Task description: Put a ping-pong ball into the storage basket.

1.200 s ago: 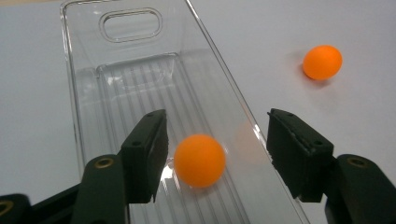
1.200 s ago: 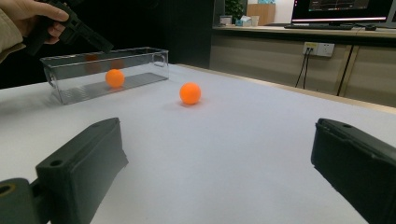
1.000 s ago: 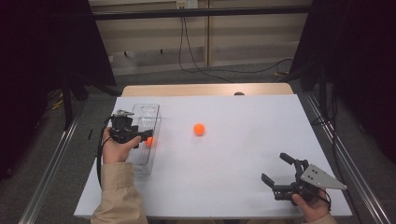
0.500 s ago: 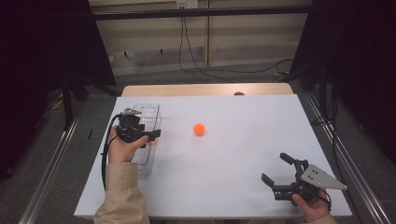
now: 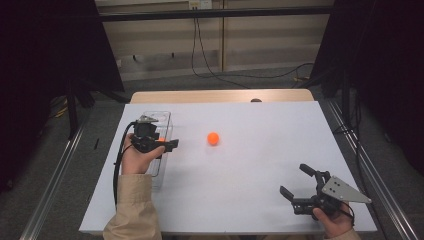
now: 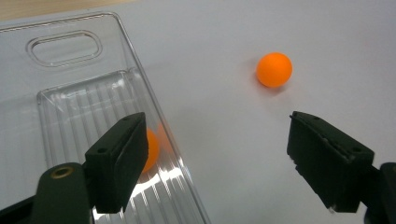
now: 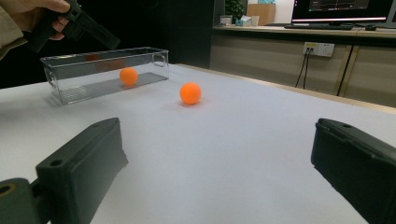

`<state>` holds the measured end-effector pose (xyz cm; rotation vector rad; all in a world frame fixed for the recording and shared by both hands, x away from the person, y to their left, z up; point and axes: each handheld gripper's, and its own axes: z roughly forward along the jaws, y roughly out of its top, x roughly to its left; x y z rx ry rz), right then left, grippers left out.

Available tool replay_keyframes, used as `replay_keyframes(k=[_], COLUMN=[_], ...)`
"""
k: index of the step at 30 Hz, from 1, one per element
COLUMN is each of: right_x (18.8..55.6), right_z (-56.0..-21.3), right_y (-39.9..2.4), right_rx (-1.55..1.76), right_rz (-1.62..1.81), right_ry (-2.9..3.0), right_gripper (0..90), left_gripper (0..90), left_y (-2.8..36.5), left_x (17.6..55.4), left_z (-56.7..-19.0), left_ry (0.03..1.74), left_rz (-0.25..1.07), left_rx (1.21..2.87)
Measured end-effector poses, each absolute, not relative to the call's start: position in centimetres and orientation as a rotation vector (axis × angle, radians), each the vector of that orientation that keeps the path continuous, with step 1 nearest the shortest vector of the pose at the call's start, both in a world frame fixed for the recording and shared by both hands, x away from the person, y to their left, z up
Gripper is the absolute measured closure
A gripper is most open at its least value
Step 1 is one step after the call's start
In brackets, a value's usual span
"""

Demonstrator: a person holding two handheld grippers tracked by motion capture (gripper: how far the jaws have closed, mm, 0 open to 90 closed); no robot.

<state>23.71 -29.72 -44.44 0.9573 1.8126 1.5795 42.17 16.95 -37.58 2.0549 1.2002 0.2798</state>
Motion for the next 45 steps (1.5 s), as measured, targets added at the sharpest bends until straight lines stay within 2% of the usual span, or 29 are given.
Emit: replay_keyframes(k=[11,45], right_x=[23.7,23.7], right_z=[-44.4,-44.4], right_y=[-29.7,-29.7], right_rx=[0.958,0.959], right_rz=[1.581,1.581], right_ry=[1.811,1.812], right_gripper=[2.3,2.4], left_gripper=[16.6,14.2], left_y=[15.9,13.3], left_x=[42.2,42.2], left_z=[-37.6,-38.3], left_ry=[1.179,1.132], left_rz=[0.275,0.229], left_rx=[2.074,2.115])
